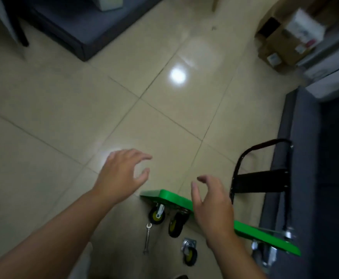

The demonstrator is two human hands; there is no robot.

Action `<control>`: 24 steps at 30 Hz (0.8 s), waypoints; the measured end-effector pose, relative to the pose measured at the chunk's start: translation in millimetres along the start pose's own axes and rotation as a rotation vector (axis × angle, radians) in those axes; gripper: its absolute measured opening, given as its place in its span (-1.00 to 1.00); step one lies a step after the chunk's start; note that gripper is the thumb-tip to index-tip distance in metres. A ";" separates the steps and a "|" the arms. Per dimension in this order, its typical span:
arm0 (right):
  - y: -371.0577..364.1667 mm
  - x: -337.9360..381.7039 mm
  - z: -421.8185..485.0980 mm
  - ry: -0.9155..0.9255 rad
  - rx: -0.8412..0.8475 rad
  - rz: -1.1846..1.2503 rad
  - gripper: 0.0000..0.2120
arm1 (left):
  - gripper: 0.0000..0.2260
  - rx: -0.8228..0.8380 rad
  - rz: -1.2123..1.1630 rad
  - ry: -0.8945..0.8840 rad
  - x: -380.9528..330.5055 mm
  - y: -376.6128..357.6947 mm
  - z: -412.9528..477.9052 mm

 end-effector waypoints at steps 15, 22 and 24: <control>163.1 166.4 37.6 -0.102 -0.292 -0.010 -0.74 | -0.54 -0.203 0.392 -0.412 -40.8 307.2 62.3; 127.5 165.7 102.3 -0.160 -0.278 0.123 -0.74 | -0.52 -0.154 0.406 -0.508 -73.2 324.2 139.5; 122.0 151.2 124.2 -0.202 -0.287 0.153 -0.74 | -0.53 -0.141 0.424 -0.579 -86.4 321.5 170.4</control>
Point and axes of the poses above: each hand's wrist, its own z-axis towards the middle knuckle, its own y-axis out of the back of the hand, x = y × z, the point moved 5 cm from there along z, towards the middle knuckle, and after that the axes turned 14 degrees about z, right-handed, at the moved point
